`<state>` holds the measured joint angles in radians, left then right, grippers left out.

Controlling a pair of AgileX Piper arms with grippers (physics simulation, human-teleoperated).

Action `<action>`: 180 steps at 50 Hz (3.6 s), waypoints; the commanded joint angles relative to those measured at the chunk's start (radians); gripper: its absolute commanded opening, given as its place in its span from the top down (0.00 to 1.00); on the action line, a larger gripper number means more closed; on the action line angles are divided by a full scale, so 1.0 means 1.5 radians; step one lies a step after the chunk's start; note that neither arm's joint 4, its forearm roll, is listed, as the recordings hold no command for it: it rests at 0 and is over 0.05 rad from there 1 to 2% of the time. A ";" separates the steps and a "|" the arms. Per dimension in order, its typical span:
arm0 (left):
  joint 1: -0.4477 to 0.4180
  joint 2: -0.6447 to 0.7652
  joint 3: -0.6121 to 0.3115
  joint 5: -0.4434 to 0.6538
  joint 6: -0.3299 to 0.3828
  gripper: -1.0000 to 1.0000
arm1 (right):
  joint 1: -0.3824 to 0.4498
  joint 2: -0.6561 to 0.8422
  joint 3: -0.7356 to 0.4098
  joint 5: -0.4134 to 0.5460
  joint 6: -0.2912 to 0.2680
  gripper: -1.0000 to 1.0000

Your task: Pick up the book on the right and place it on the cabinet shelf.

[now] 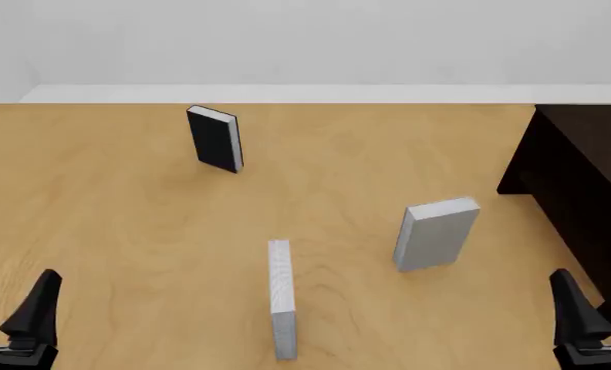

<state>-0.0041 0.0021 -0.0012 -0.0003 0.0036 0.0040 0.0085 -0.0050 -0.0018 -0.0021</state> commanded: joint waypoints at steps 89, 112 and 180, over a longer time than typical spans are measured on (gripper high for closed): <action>-0.032 0.004 0.000 0.006 0.037 0.00 | 0.180 0.542 -0.783 0.501 -0.706 0.00; -0.046 0.003 0.000 0.015 0.046 0.00 | 0.194 0.654 -0.888 0.631 -0.778 0.00; -0.062 -0.001 0.001 0.024 0.079 0.00 | 0.237 0.880 -1.006 0.810 -0.847 0.00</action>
<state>-0.0942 0.0020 -0.0002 0.0338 0.1137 0.3533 1.2806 -1.5090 1.1846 -1.2782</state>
